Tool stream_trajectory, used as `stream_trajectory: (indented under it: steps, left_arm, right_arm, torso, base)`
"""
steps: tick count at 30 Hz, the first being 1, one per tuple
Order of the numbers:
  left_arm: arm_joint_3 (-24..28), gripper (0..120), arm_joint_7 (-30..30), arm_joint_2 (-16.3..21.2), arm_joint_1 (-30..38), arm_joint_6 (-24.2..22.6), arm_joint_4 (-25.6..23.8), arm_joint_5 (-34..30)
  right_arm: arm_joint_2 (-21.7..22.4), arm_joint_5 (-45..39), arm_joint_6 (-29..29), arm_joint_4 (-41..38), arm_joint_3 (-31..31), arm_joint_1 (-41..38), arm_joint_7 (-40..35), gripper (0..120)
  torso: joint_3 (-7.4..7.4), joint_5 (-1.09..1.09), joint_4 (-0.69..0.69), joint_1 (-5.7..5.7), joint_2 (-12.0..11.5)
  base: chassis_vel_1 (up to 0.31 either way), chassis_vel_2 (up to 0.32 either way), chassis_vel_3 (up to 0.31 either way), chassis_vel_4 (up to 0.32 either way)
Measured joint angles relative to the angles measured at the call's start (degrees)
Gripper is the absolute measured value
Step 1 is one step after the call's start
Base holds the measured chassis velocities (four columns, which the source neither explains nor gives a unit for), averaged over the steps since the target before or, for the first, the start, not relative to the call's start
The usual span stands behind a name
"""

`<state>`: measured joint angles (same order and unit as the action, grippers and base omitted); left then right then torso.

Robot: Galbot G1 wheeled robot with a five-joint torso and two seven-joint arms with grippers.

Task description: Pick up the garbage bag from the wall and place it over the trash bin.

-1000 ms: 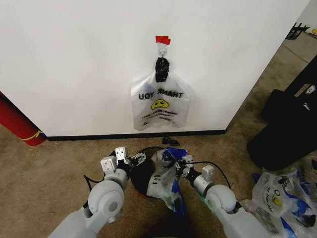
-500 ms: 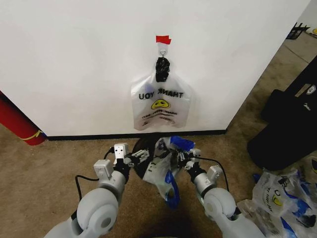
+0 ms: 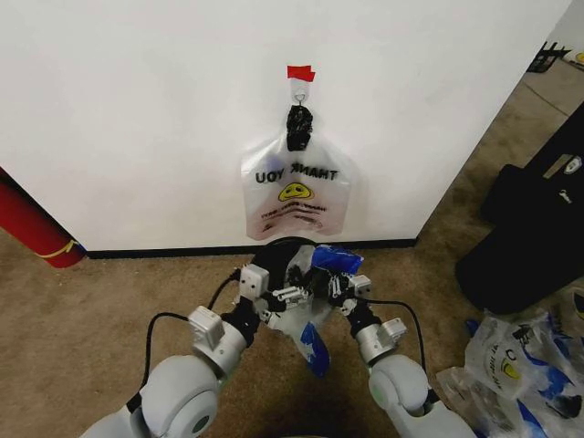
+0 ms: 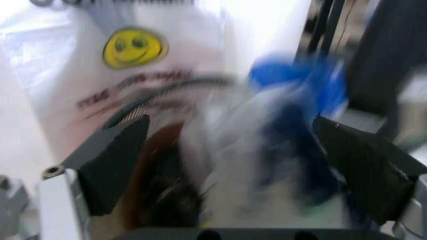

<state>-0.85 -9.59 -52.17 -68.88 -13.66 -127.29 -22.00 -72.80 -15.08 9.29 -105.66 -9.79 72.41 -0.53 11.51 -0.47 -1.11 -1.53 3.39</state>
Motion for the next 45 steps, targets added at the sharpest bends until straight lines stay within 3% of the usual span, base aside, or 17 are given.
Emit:
stream_trajectory:
  steps: [3, 7, 19, 26, 35, 41, 45]
  left_arm:
    - [0.1, 89, 1.2, 0.4, 0.0, -0.7, 1.2, 4.5]
    - [0.1, 72, -0.5, 0.5, 0.5, -2.1, 2.8, 8.3]
    - [-0.3, 29, -2.3, 0.5, 0.1, -3.2, 2.2, 6.0]
    - [-1.4, 3, -2.9, 0.2, -1.2, -1.3, 0.5, 4.1]
    - [-4.9, 0, -4.6, 1.7, -0.8, -0.4, 1.1, 2.3]
    - [-5.5, 0, -4.3, 3.2, -0.2, 0.0, 3.9, 2.1]
    - [-5.0, 0, -0.6, 3.4, 0.8, 1.6, 6.2, 2.1]
  right_arm:
    - [0.0, 1.5, 0.6, 0.0, 0.0, 0.0, 0.1, 0]
    - [0.0, 3.7, 1.4, 0.0, 0.1, 0.2, 0.5, 0]
    - [-0.1, 5.1, 2.1, 0.0, -0.4, 0.3, 0.9, 0]
    - [0.1, 4.6, 2.2, 0.0, -0.8, 0.5, 0.9, 0]
    - [2.6, -4.4, -0.6, -1.1, -2.1, 0.9, 3.1, 0]
    - [6.0, -15.5, -4.3, -2.7, -6.3, 2.0, 10.2, 0]
    - [7.3, -22.1, -5.6, -3.2, -9.7, 2.7, 15.9, 0]
  torso:
    - [0.00, 0.01, 0.00, 0.00, 0.0]
    - [0.00, 0.01, 0.00, 0.00, 0.0]
    - [0.00, 0.01, 0.00, 0.00, 0.0]
    - [0.00, 0.01, 0.00, 0.00, 0.0]
    - [0.00, 0.02, 0.00, 0.00, 0.0]
    - [0.00, 0.02, 0.00, 0.00, 0.0]
    - [0.00, 0.01, 0.00, 0.00, 0.0]
  base:
    - [0.000, 0.000, 0.000, 0.000]
    - [0.000, 0.000, 0.000, 0.000]
    - [0.000, 0.000, 0.000, 0.000]
    - [0.000, 0.000, 0.000, 0.000]
    - [0.000, 0.000, 0.000, 0.000]
    - [0.000, 0.000, 0.000, 0.000]
    - [0.000, 0.000, 0.000, 0.000]
